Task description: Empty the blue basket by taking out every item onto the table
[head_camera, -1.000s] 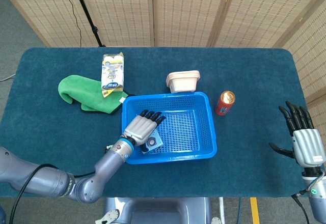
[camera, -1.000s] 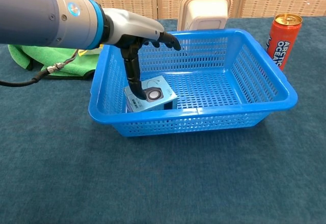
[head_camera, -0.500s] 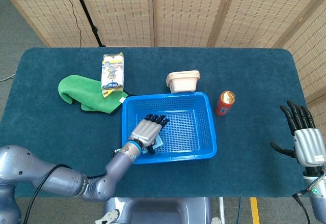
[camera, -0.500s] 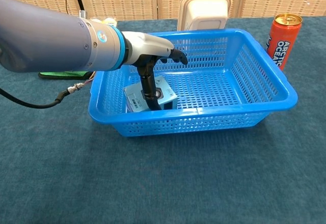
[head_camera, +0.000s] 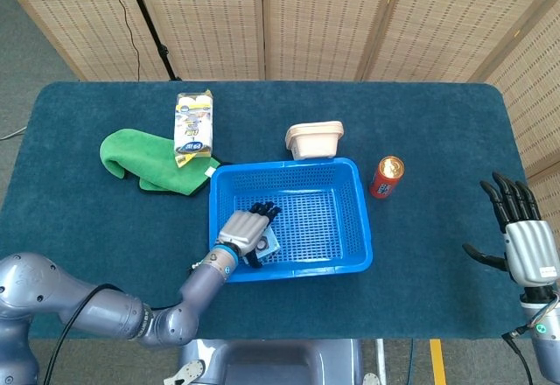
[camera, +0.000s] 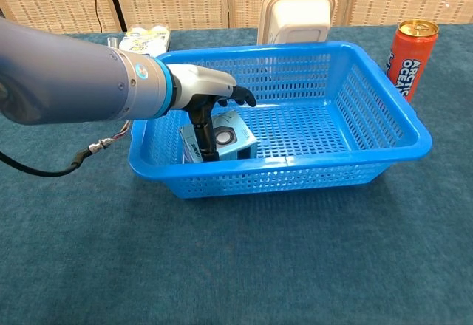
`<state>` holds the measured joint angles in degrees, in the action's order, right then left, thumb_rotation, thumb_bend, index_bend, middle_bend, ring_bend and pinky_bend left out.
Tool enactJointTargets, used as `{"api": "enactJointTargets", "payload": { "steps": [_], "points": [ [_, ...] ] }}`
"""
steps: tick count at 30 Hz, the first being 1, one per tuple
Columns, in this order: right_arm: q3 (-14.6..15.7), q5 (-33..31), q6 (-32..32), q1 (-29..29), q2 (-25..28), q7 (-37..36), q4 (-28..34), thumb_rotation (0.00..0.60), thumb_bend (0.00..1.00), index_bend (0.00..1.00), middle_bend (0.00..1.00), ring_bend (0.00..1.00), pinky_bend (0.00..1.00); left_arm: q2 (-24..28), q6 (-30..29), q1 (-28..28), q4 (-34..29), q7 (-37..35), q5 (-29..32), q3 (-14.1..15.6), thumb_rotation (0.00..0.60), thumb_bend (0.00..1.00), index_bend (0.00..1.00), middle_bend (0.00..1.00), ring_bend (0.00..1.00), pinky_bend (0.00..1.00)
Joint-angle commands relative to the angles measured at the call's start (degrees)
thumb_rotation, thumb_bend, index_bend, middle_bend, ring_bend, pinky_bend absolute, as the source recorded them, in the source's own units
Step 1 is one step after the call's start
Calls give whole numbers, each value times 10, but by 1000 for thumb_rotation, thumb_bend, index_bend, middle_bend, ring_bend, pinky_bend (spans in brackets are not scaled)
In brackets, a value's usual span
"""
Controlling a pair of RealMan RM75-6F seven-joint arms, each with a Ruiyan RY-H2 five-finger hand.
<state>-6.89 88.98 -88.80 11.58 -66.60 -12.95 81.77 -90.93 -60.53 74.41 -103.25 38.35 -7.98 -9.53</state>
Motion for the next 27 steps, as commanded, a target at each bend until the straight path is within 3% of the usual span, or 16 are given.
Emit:
{"api": "enactJointTargets", "payload": {
  "steps": [1,4,8,14,20,27],
  "points": [
    [0,0,0,0,0,-1,1,600,0,0,0,0,0,-9,-11,-5,6,-1,-8,-1,600,95,0,0,0,496],
    [0,1,2,0,0,-2,1,600,0,0,0,0,0,-18,-17,-8,10,3,-11,-2,600,156,0,0,35,525],
    [0,1,3,0,0,-5,2,600,0,0,0,0,0,-24,-16,-9,16,6,-16,-6,600,332,6,10,203,580],
    [-1,0,6,0,1,-6,3,600,0,0,0,0,0,-32,-34,-23,21,-8,-53,-16,600,492,224,196,383,630],
    [0,2,8,1,0,-4,5,600,0,0,0,0,0,-14,-58,-47,-9,-33,-116,-31,600,503,239,208,393,631],
    [0,3,8,0,0,-5,7,600,0,0,0,0,0,62,-87,-80,-91,-51,-169,-56,600,503,239,208,393,631]
  ]
}}
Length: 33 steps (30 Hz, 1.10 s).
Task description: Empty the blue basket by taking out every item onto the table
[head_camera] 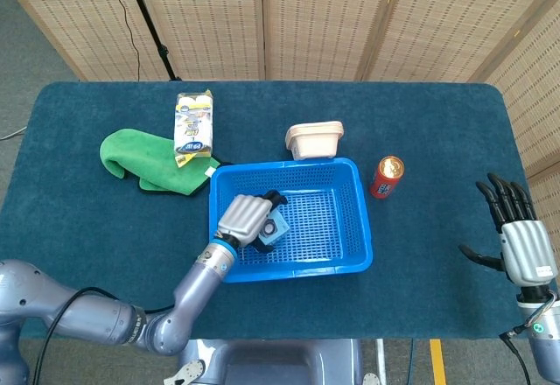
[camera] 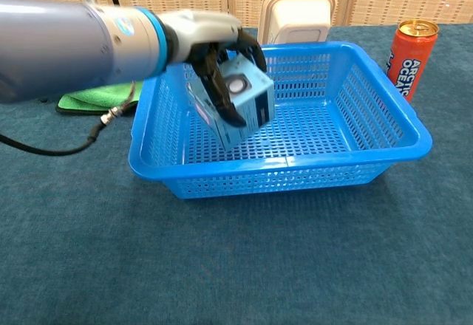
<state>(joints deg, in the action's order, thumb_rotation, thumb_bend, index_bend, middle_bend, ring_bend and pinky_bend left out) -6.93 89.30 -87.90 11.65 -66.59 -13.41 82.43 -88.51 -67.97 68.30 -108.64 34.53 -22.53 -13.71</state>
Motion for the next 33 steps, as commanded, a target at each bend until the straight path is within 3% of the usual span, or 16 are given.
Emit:
{"api": "enactJointTargets", "payload": {
  "steps": [1,7,13,18,23,26,29,30,33],
  "points": [
    [0,1,-1,-1,0,0,1,600,0,0,0,0,0,58,-13,-28,-55,-21,-32,-19,600,503,237,208,393,631],
    [2,5,-2,-1,1,1,6,600,0,0,0,0,0,184,-22,-95,-131,-73,-89,-28,600,503,224,207,391,631],
    [4,12,-4,-1,2,6,13,600,0,0,0,0,0,270,-10,-166,-130,-108,-125,16,600,495,207,190,369,631],
    [7,18,-3,-1,1,12,18,600,0,0,0,0,0,274,33,-211,-77,-157,-164,57,600,484,192,176,348,628],
    [8,20,-1,0,1,14,19,600,0,0,0,0,0,239,49,-245,-17,-185,-208,88,600,483,186,146,300,558],
    [8,20,-1,0,1,14,19,600,0,0,0,0,0,217,53,-259,11,-203,-239,95,600,457,150,79,198,438],
    [9,22,-3,0,2,13,19,600,0,0,0,0,0,205,73,-268,30,-221,-262,103,600,363,18,0,14,154],
    [9,23,-3,-1,2,12,20,600,0,0,0,0,0,204,85,-271,36,-235,-274,104,600,324,0,0,0,64],
    [10,24,-6,-2,4,11,22,600,0,0,0,0,0,208,89,-283,44,-267,-315,102,600,251,0,0,0,0]
  ]
}}
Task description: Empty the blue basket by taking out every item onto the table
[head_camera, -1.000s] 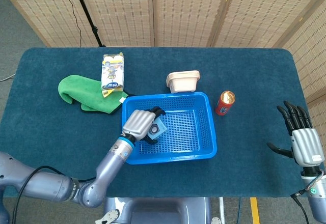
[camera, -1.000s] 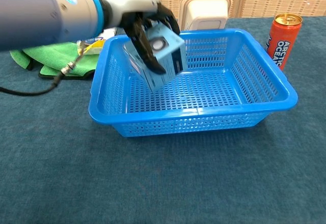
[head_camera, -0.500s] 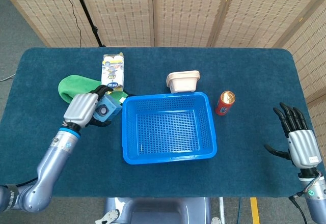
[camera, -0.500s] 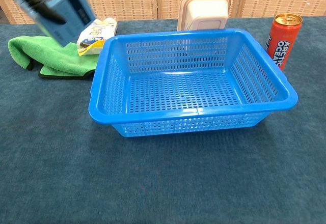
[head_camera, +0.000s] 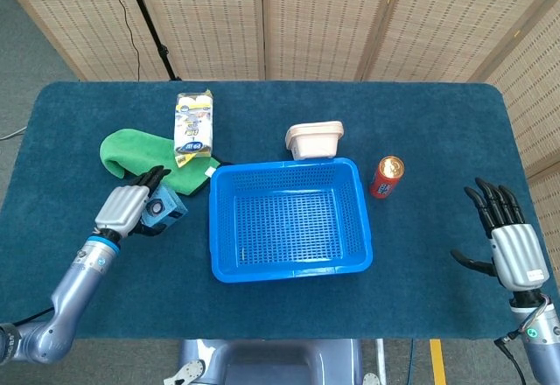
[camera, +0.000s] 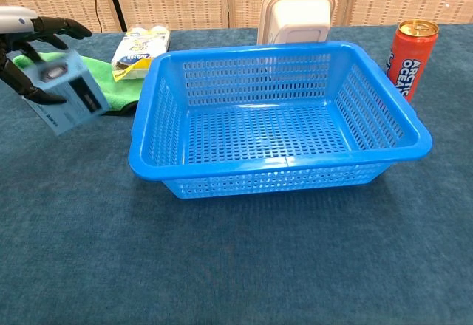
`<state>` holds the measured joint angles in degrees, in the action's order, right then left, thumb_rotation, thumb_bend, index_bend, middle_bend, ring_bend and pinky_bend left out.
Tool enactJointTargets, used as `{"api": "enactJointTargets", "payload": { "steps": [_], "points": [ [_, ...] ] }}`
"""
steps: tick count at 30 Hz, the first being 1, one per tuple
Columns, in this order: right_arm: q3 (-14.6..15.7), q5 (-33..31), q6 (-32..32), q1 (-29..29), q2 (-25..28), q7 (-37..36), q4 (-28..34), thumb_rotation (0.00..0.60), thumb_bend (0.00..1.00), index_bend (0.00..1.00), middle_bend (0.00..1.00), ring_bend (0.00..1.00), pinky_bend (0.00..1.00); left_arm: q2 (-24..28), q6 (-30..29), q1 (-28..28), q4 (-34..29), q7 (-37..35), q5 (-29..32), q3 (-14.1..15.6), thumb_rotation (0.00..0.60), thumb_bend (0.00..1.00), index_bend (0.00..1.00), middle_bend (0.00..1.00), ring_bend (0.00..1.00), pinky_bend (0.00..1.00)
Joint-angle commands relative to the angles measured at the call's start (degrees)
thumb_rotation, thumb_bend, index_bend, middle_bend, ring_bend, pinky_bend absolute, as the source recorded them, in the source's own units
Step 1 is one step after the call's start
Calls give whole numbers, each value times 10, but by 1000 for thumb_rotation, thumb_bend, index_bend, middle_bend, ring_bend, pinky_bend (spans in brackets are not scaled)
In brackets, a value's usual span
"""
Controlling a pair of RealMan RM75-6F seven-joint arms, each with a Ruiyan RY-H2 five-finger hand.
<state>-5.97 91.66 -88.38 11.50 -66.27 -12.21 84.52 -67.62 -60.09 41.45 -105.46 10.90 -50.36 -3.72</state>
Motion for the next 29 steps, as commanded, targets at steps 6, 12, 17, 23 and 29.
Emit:
{"api": "enactJointTargets", "payload": {
  "steps": [6,12,17,23,29],
  "points": [
    [0,6,-12,-4,1,11,4,600,0,0,0,0,0,26,-58,-61,2,-49,-119,7,600,231,0,0,0,0],
    [-4,-8,-15,-11,-5,78,5,600,0,0,0,0,0,47,-214,-160,5,12,-177,39,600,230,0,0,0,0],
    [-5,-38,-1,-18,-3,142,34,600,0,0,0,0,0,16,-315,-219,26,45,-189,39,600,230,0,0,0,0],
    [-4,-53,-4,-30,8,205,88,600,0,0,0,0,0,30,-342,-282,52,-49,-240,67,600,231,0,0,0,0],
    [2,-50,-5,-38,19,222,109,600,0,0,0,0,0,37,-332,-304,78,-92,-272,76,600,231,0,0,0,0]
  ]
}}
